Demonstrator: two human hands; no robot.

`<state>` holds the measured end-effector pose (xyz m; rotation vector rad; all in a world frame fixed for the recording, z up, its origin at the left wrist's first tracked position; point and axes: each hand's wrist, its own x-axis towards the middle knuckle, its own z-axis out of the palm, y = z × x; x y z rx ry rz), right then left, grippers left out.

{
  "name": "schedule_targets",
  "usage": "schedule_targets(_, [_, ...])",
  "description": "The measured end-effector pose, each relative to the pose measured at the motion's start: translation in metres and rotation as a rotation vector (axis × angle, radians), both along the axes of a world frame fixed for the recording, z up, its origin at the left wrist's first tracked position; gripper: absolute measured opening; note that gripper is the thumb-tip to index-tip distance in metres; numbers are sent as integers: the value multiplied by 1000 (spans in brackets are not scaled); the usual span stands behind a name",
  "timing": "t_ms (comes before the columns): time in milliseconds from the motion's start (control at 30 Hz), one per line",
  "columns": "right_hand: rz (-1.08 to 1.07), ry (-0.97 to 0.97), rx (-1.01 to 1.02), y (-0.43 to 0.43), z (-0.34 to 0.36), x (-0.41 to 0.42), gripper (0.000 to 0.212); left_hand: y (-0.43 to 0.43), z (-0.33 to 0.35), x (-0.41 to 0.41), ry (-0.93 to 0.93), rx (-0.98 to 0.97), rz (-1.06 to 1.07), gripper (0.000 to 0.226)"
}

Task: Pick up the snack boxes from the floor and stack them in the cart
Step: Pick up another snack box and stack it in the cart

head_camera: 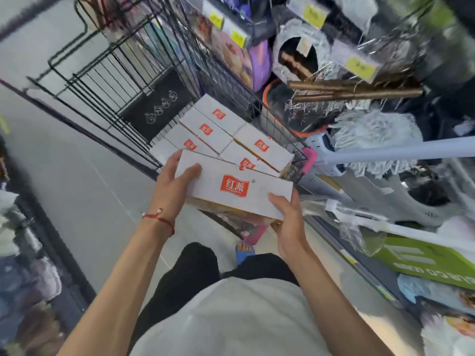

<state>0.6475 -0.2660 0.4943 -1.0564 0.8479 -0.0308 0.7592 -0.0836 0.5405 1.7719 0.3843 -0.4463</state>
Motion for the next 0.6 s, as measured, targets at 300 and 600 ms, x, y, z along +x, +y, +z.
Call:
schedule_targets(300, [-129, 148, -46, 35, -17, 41, 62, 13, -47, 85, 195, -40, -218, 54])
schedule_targets(600, [-348, 311, -63, 94, -37, 65, 59, 34, -96, 138, 390, -118, -386, 49])
